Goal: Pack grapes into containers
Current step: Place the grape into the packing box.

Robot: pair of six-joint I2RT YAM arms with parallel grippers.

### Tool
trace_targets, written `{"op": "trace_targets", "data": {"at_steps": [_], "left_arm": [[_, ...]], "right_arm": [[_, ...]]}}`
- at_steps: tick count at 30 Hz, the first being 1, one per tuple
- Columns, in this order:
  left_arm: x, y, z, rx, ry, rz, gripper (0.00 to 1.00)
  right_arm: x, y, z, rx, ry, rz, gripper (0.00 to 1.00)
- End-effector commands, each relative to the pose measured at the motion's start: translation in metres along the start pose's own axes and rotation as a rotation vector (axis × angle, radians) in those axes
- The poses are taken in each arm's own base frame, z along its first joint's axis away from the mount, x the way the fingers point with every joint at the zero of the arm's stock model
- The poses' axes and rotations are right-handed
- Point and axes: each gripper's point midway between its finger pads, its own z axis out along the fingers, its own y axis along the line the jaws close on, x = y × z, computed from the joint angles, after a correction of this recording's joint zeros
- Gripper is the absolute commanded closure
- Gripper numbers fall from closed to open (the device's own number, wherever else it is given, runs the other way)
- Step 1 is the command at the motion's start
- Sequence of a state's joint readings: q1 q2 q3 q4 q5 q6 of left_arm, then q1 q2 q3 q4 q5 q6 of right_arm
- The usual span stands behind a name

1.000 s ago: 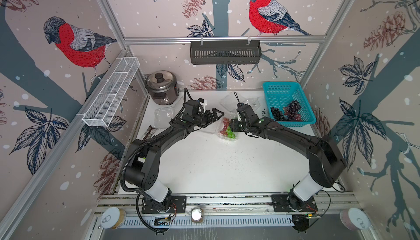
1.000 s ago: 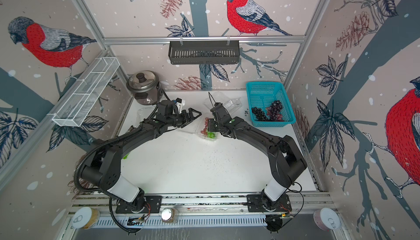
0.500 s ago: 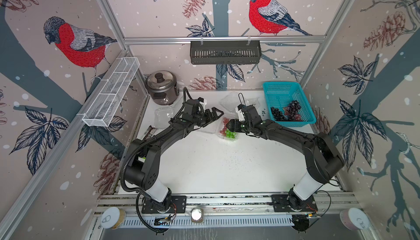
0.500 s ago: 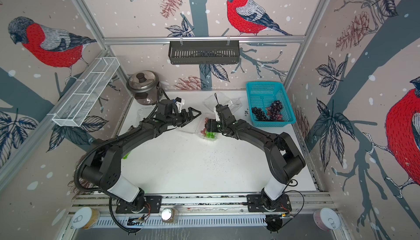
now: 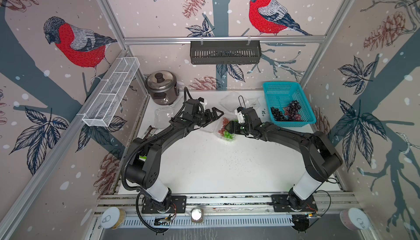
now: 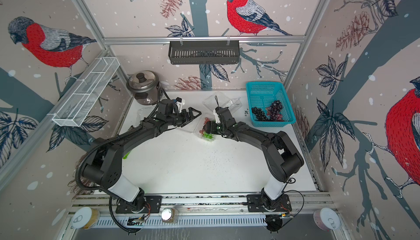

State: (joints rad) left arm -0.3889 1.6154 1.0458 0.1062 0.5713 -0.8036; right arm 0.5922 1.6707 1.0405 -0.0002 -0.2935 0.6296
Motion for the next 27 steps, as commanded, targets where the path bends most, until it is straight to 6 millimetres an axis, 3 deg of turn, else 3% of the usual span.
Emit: {"op": "trace_targets", "data": {"at_steps": [1, 4, 9, 20, 27], "left_arm": [[-0.004, -0.002, 0.0, 0.0, -0.003, 0.022, 0.03], [-0.006, -0.002, 0.0, -0.003, -0.005, 0.024, 0.03], [-0.007, -0.003, 0.001, -0.005, -0.004, 0.025, 0.03], [-0.005, 0.003, 0.002, -0.023, 0.006, 0.023, 0.03], [-0.003, 0.008, 0.004, -0.031, 0.014, 0.019, 0.03]], "right_arm": [[-0.022, 0.006, -0.021, 0.001, -0.047, -0.024, 0.24], [-0.037, -0.003, -0.029, 0.013, -0.078, -0.018, 0.23], [-0.037, -0.011, -0.014, -0.01, -0.053, -0.003, 0.17], [0.006, -0.007, 0.026, -0.057, 0.048, 0.028, 0.13], [0.025, -0.027, 0.038, 0.009, 0.075, 0.047, 0.13]]}}
